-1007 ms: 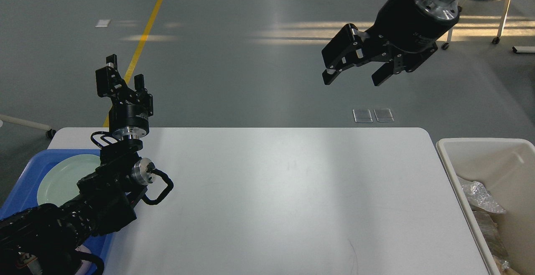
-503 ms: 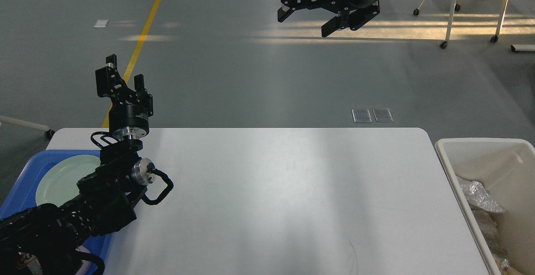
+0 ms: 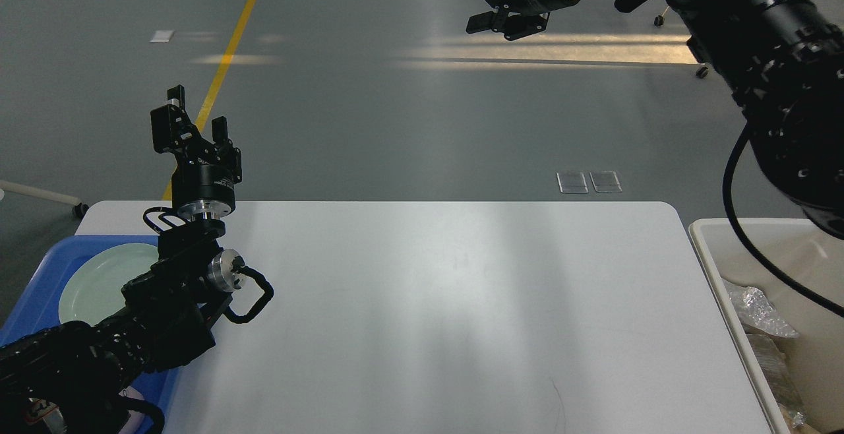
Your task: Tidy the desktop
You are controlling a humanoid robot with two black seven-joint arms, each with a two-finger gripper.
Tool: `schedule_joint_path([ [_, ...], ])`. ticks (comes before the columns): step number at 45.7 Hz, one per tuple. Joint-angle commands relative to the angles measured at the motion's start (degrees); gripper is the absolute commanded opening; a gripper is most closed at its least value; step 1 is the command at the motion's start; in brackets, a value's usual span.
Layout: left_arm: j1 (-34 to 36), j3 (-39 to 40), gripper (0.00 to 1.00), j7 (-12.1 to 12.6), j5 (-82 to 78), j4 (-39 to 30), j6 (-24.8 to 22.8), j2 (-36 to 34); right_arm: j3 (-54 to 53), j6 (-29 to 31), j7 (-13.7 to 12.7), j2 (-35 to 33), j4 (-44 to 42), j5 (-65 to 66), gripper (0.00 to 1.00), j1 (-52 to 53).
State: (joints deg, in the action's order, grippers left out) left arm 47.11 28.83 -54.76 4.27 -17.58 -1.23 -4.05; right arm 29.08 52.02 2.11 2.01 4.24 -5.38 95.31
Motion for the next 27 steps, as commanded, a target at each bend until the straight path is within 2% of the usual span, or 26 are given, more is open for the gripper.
schedule_joint_path([
  [1, 0.0, 0.0, 0.96, 0.0, 0.0, 0.0, 0.0, 0.0, -5.5, -2.4, 0.1, 0.1, -0.2, -1.6, 1.00, -2.4],
  [23, 0.0, 0.0, 0.96, 0.0, 0.0, 0.0, 0.0, 0.0, -13.2, -2.5, 0.3, 0.1, -0.2, -2.4, 1.00, -11.1],
  [26, 0.0, 0.0, 0.96, 0.0, 0.0, 0.0, 0.0, 0.0, -16.2, -3.8, 0.3, 0.3, -0.4, -3.0, 1.00, -13.2],
  [27, 0.0, 0.0, 0.96, 0.0, 0.0, 0.0, 0.0, -0.1, -18.6, -6.1, 0.3, 0.7, -0.4, -3.3, 1.00, -14.4],
])
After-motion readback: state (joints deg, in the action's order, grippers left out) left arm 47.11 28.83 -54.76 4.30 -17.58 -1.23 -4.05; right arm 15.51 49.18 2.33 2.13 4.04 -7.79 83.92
